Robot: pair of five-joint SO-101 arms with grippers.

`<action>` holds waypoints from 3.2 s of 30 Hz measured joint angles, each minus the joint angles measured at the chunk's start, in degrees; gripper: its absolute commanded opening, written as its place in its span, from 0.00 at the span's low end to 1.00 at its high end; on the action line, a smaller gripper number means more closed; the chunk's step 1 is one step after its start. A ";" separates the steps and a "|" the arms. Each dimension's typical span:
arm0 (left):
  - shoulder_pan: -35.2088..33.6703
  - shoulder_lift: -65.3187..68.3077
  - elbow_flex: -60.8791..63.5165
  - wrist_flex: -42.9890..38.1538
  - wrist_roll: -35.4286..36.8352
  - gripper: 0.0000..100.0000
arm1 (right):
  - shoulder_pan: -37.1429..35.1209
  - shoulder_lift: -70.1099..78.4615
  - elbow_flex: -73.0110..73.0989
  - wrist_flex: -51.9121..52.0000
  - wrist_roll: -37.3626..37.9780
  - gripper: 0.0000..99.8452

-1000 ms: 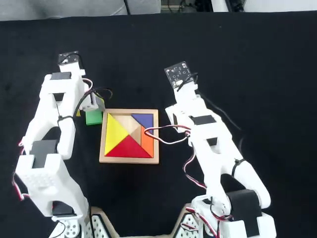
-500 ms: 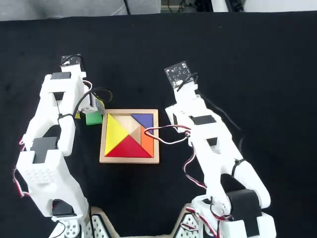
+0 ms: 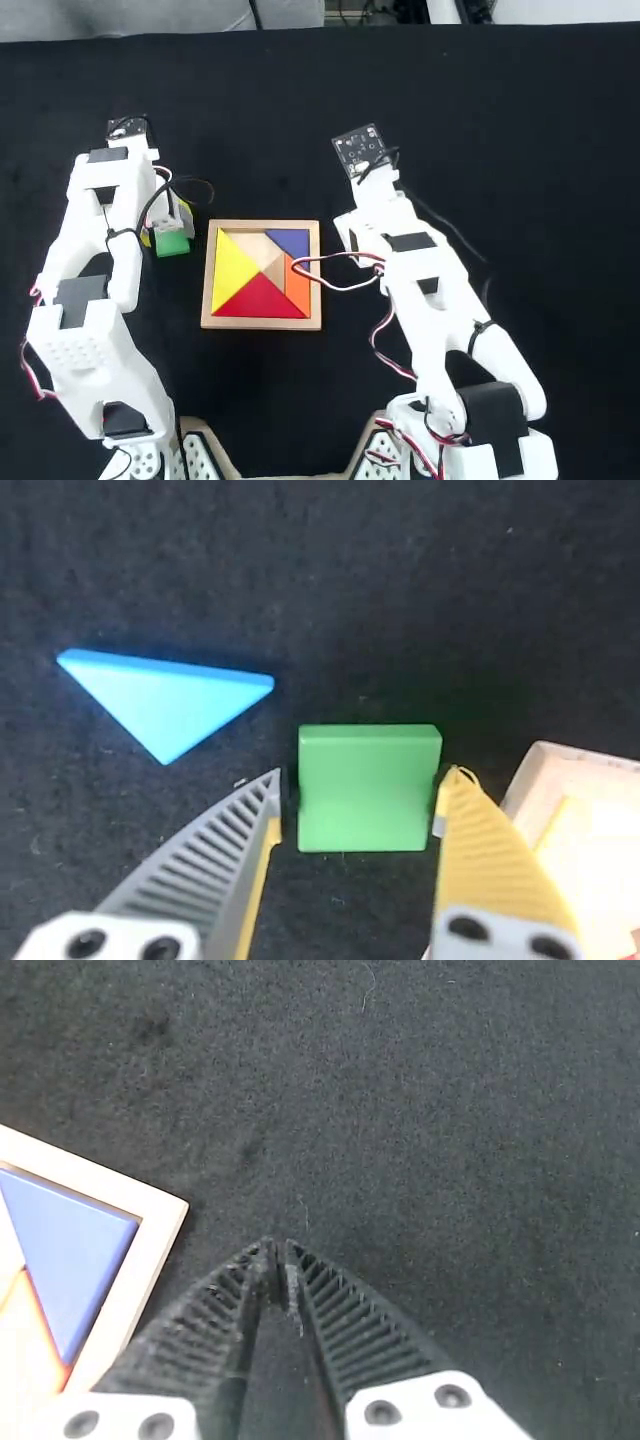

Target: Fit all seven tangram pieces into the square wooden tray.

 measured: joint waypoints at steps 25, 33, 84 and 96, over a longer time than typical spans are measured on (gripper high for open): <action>0.79 2.11 -0.09 -1.41 0.00 0.19 | 0.00 0.00 0.00 0.00 0.00 0.01; 1.67 2.11 -0.09 -1.85 0.00 0.05 | 0.00 0.00 0.00 0.00 0.00 0.01; 28.22 -8.26 -6.77 12.22 -33.76 0.03 | 14.95 0.00 0.00 -3.69 -9.05 0.01; 28.13 -8.18 -2.46 2.64 -32.79 0.03 | 14.95 0.00 0.00 -3.69 -9.05 0.01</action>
